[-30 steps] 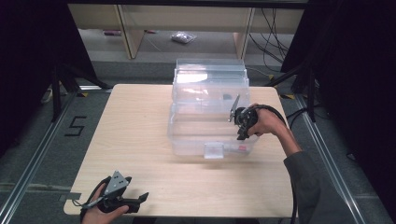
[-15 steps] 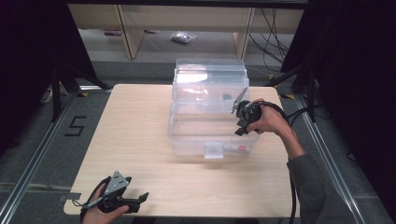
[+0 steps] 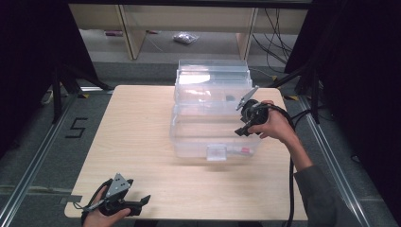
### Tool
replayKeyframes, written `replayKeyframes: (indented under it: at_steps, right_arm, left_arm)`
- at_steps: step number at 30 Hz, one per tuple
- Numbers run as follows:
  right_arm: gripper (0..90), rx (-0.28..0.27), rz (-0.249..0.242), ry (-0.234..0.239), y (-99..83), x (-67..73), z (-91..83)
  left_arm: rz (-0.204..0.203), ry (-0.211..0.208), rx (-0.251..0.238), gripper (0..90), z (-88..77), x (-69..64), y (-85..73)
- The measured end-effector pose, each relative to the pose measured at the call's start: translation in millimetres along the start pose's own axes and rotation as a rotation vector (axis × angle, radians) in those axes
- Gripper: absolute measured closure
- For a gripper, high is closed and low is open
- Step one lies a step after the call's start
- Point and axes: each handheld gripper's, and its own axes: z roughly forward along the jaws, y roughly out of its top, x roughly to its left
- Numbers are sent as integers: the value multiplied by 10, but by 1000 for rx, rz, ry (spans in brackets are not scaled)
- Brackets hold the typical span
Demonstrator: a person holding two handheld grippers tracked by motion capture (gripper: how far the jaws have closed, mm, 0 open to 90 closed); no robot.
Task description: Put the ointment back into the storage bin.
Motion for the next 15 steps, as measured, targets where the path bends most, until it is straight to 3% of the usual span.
replayKeyframes:
  at_steps: [4,5,6,8,10,15]
  right_arm:
    - [390,-51,0,-6,-14,88,-50]
    - [386,-76,-46,-8,-15,73,-49]
    - [381,-62,17,-2,-31,128,-72]
    - [374,-60,33,-14,-50,179,-90]
    - [369,-76,15,-13,-62,202,-99]
    - [342,-100,30,-9,-96,256,-112]
  left_arm:
    - [-6,-7,7,150,-5,4,0]
    - [-2,-6,8,150,-8,8,0]
    - [-10,2,-1,150,-2,2,-1]
    - [-1,-8,3,150,-13,3,-1]
    - [-3,-6,0,150,-9,0,-1]
    - [-4,3,0,150,-7,4,0]
